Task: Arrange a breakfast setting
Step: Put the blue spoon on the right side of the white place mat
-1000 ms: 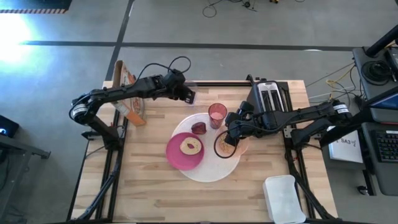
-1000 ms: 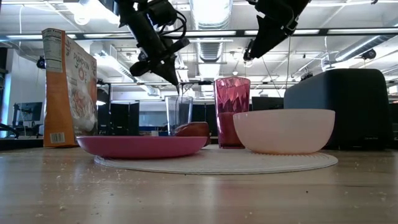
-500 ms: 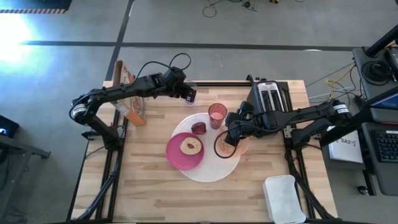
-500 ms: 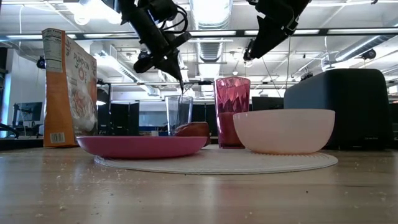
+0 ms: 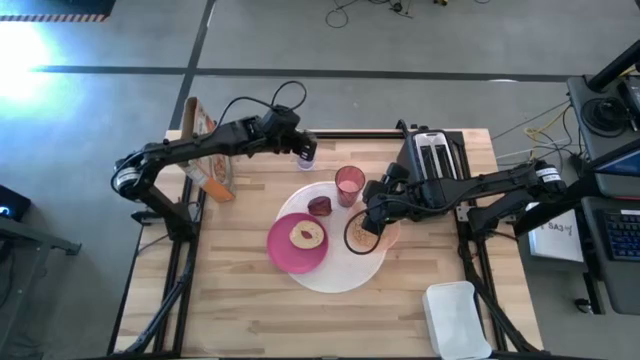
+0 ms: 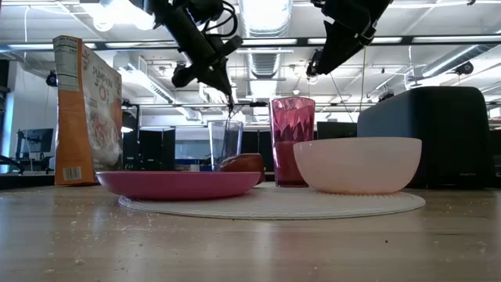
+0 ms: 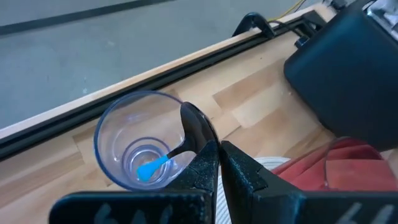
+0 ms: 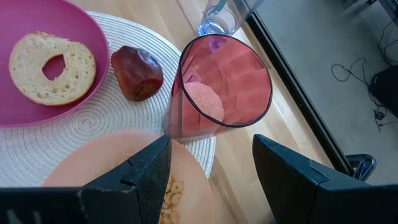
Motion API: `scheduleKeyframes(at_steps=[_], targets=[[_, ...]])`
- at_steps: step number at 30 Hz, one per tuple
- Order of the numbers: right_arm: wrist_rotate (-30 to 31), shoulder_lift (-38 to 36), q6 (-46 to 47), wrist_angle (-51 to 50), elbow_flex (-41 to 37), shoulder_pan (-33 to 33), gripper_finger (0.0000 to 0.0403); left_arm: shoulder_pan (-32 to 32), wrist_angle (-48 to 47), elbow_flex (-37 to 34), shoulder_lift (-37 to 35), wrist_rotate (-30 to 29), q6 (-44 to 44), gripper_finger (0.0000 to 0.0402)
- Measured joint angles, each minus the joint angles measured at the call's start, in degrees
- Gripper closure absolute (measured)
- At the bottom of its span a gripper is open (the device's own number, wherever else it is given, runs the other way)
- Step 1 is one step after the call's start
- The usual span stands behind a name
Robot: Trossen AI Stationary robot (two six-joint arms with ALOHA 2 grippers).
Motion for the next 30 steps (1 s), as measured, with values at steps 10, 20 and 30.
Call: scheduleKeyframes(at_steps=[10,20,30], targets=[[1.3,0.0,2.3,-0.2,0.0,0.0,0.0188,0.0,3.4,0.0,-2.4,0.0,0.0,0.0401],[3.6,0.0,3.9,2.7,0.0,0.0,0.0188,-0.2,8.7,0.0,-7.5,1.7,0.2,0.0401],[-0.1,-0.2,-4.3,11.1,0.0,0.0,0.0188,-1.5,10.9,0.0,-12.3,4.6,1.4,0.0401]])
